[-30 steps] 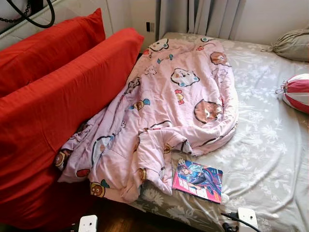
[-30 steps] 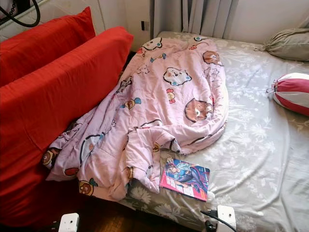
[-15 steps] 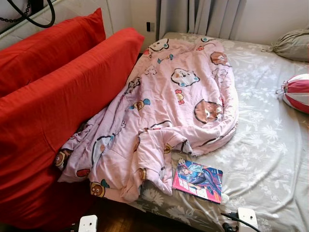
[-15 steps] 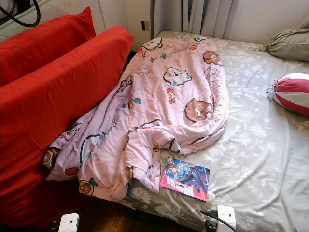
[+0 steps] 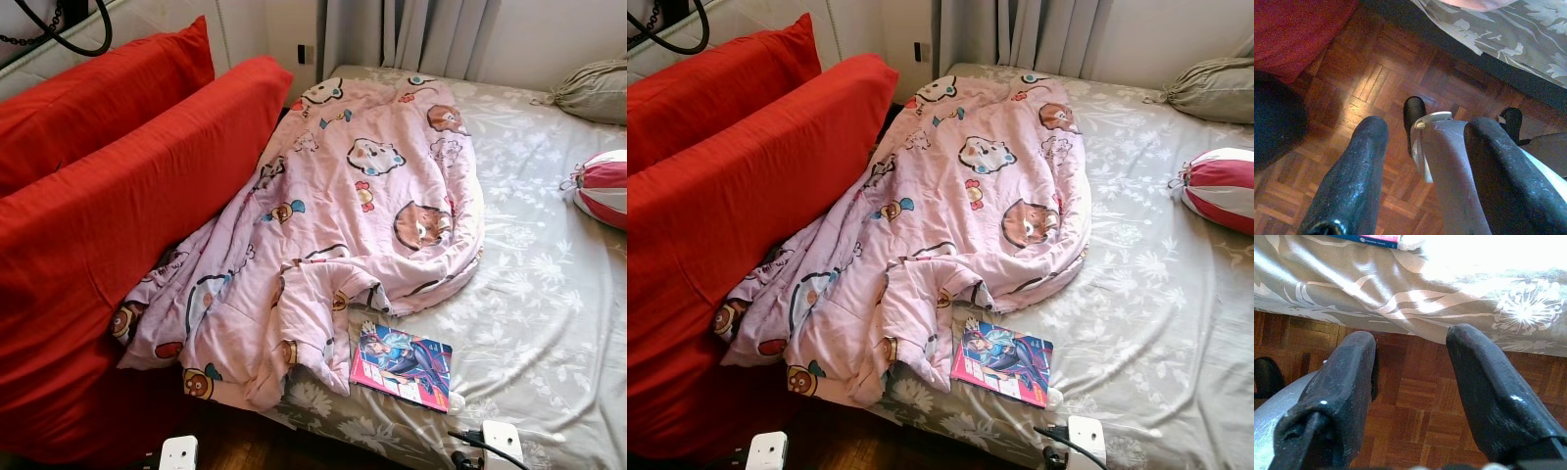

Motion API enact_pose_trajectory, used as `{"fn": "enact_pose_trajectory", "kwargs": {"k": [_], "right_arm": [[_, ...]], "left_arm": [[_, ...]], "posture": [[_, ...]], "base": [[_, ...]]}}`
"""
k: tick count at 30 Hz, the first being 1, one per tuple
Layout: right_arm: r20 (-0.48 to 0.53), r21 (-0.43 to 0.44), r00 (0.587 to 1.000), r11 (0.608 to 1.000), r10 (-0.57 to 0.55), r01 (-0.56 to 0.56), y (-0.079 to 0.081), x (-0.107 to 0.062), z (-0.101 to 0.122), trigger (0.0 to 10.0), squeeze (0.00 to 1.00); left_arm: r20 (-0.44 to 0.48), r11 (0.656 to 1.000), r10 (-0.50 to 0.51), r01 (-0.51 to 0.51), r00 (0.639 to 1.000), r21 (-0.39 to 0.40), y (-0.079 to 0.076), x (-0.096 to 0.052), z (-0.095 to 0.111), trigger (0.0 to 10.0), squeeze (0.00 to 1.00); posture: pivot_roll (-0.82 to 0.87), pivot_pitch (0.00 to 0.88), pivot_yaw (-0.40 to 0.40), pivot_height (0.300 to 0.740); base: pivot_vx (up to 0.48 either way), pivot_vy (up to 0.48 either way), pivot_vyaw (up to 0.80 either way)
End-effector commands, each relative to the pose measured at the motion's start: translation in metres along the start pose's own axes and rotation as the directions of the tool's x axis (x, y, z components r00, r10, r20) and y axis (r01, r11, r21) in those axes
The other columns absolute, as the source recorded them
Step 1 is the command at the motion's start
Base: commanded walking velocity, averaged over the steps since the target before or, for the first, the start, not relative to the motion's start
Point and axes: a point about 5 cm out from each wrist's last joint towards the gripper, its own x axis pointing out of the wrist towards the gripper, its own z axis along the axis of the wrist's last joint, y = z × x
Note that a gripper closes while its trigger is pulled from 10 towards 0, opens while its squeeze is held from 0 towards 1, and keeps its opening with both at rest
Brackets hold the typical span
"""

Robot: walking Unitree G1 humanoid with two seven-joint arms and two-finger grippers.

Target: Clean up the room

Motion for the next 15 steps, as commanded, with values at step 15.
{"fn": "enact_pose_trajectory", "kwargs": {"k": [15], "right_arm": [[0.106,0.167,0.99,0.98,0.089,-0.106,0.0229,0.0123,0.0635,10.0,0.0]], "left_arm": [[0.004,0.989,0.032,-0.032,0.999,0.141,-0.0071,0.0101,0.0316,10.0,0.0]], "posture": [[0.02,0.0,0.058,0.74]], "base": [[0.0,0.0,0.0]]}}
